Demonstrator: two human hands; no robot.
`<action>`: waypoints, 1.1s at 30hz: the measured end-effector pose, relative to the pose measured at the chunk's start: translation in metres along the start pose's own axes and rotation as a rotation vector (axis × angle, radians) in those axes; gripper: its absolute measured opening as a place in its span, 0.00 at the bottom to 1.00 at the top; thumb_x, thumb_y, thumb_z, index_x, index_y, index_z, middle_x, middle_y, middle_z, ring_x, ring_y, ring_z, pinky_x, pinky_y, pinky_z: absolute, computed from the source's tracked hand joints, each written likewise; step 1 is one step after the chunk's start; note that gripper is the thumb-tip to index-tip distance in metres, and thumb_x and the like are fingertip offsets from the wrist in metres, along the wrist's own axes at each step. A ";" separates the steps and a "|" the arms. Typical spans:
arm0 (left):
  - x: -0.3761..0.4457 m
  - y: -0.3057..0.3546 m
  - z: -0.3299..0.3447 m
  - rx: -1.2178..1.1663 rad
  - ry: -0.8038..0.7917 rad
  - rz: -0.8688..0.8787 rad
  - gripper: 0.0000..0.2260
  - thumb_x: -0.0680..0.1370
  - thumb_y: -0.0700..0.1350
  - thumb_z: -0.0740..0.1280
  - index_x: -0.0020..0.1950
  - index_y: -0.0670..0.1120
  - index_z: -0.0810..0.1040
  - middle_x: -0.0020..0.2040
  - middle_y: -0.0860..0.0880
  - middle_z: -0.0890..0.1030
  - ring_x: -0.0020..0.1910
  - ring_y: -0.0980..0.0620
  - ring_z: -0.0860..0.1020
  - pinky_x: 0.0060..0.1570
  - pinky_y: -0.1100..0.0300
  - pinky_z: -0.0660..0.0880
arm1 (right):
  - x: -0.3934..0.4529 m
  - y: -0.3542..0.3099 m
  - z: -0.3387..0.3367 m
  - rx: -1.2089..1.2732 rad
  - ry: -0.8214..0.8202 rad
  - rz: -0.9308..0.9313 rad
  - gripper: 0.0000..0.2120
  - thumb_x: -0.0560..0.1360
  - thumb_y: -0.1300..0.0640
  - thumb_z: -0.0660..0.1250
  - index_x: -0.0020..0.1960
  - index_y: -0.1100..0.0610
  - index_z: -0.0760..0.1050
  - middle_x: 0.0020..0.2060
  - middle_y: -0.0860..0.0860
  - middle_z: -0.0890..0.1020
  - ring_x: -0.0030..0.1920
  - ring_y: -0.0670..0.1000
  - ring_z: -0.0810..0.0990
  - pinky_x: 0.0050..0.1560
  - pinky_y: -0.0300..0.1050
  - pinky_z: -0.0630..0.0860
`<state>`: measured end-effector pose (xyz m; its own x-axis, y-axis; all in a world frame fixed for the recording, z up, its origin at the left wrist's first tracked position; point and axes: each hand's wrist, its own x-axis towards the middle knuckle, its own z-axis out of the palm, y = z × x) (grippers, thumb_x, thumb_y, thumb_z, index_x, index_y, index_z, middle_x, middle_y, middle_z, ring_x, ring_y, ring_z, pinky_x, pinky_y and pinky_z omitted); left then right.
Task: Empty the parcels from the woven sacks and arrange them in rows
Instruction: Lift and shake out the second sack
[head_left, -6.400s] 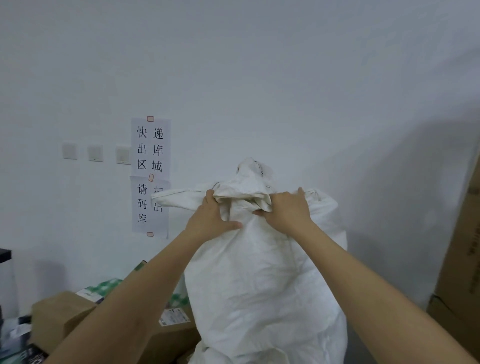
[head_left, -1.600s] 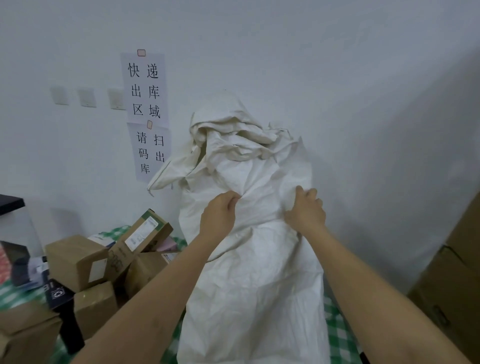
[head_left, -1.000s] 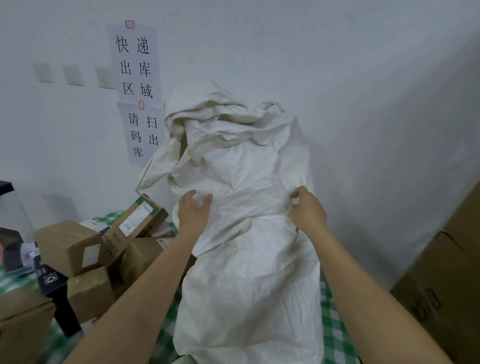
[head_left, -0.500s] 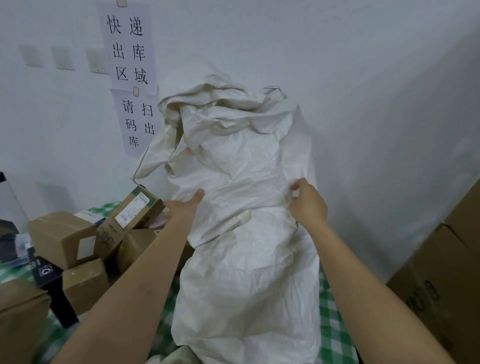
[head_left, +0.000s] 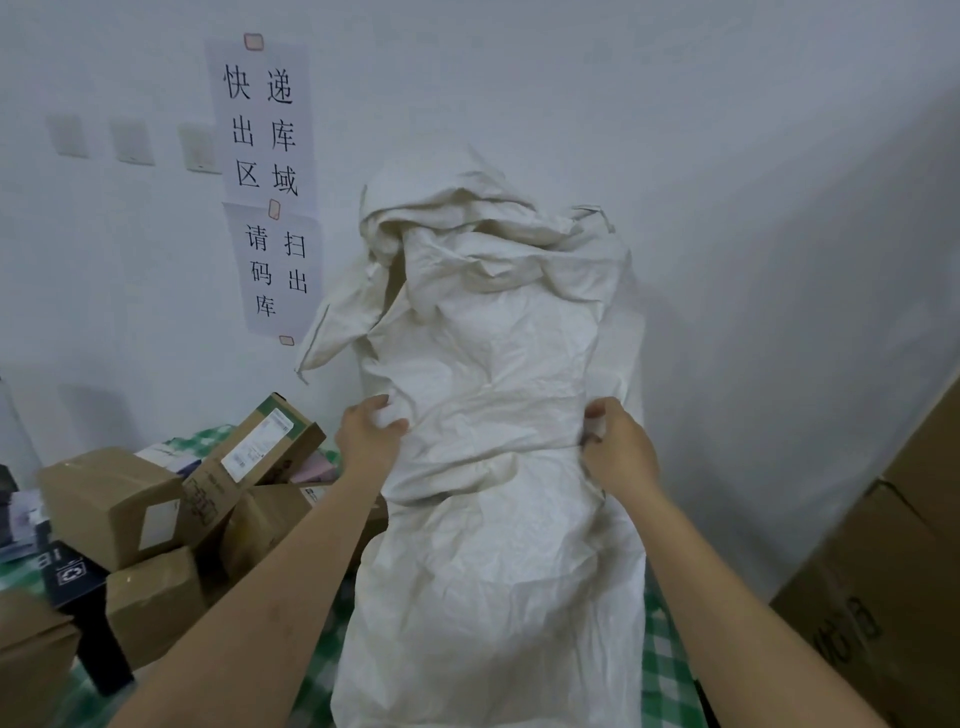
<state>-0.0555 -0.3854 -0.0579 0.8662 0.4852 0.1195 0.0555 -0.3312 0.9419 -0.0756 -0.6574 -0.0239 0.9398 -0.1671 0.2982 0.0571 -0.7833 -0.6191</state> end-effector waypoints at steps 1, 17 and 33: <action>0.001 0.002 0.001 0.007 0.002 0.031 0.17 0.75 0.42 0.69 0.64 0.47 0.76 0.63 0.43 0.72 0.63 0.41 0.72 0.64 0.46 0.69 | -0.001 0.003 -0.001 0.015 0.005 0.005 0.14 0.74 0.63 0.61 0.59 0.53 0.71 0.51 0.51 0.80 0.48 0.55 0.77 0.45 0.44 0.69; 0.000 0.006 0.013 0.071 0.006 0.222 0.06 0.79 0.36 0.62 0.50 0.39 0.78 0.52 0.41 0.76 0.49 0.47 0.75 0.49 0.58 0.67 | 0.046 -0.064 -0.037 0.105 0.032 -0.018 0.45 0.68 0.35 0.71 0.76 0.52 0.56 0.67 0.51 0.72 0.69 0.56 0.67 0.68 0.53 0.60; 0.029 0.036 0.013 0.213 0.104 0.003 0.13 0.83 0.48 0.57 0.61 0.44 0.74 0.63 0.39 0.68 0.60 0.39 0.68 0.57 0.52 0.65 | 0.069 -0.103 -0.037 -0.004 -0.333 -0.103 0.07 0.79 0.55 0.57 0.52 0.58 0.71 0.53 0.54 0.73 0.47 0.52 0.74 0.39 0.41 0.69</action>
<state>-0.0225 -0.3938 -0.0247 0.8115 0.5608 0.1643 0.1659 -0.4906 0.8554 -0.0293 -0.6101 0.0871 0.9875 0.1172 0.1051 0.1568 -0.7885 -0.5947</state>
